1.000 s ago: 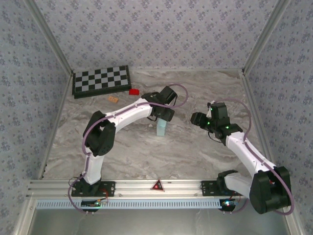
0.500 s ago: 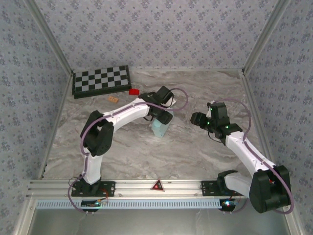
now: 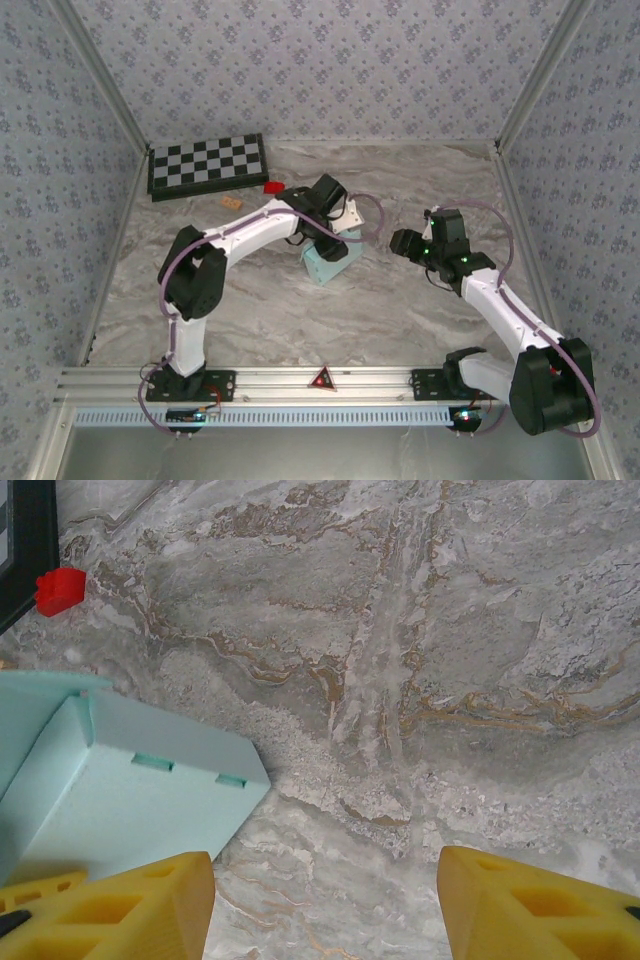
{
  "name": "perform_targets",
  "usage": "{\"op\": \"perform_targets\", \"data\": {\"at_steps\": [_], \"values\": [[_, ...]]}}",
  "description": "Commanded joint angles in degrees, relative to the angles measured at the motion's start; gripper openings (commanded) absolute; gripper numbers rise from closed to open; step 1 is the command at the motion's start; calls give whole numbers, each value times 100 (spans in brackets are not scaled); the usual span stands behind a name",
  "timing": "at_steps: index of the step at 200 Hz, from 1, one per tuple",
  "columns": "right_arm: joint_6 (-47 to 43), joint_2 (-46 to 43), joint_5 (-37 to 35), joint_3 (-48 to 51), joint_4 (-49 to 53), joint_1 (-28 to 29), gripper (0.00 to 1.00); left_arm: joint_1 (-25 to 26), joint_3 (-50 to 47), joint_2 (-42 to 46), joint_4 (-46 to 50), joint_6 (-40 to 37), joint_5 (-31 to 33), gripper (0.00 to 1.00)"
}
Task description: Fold the paper box
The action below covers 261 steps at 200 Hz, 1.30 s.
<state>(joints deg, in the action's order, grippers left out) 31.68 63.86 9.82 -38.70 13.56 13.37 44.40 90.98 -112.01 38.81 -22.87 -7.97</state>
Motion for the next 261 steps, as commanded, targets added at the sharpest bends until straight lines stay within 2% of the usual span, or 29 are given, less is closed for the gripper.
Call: {"op": "perform_targets", "data": {"at_steps": [1, 105, 147, 208, 253, 261], "values": [[21, -66, -51, 61, 108, -40, 62, 25, -145, 341, 48, -926, -322, 62], [72, -440, -95, 298, 225, -185, 63, 24, -153, 184, -79, -3229, -466, 63], [96, -497, -65, 383, 247, -249, 63, 9, 130, -17, -129, -3774, -680, 65], [102, -584, -87, 434, 247, -304, 63, -87, 350, -247, -22, -4177, -820, 70], [102, -544, -86, 460, 199, -322, 63, -133, 445, -243, -20, -4107, -774, 76], [105, -541, -86, 460, 183, -325, 63, -138, 503, -258, -22, -3961, -710, 80]]}}
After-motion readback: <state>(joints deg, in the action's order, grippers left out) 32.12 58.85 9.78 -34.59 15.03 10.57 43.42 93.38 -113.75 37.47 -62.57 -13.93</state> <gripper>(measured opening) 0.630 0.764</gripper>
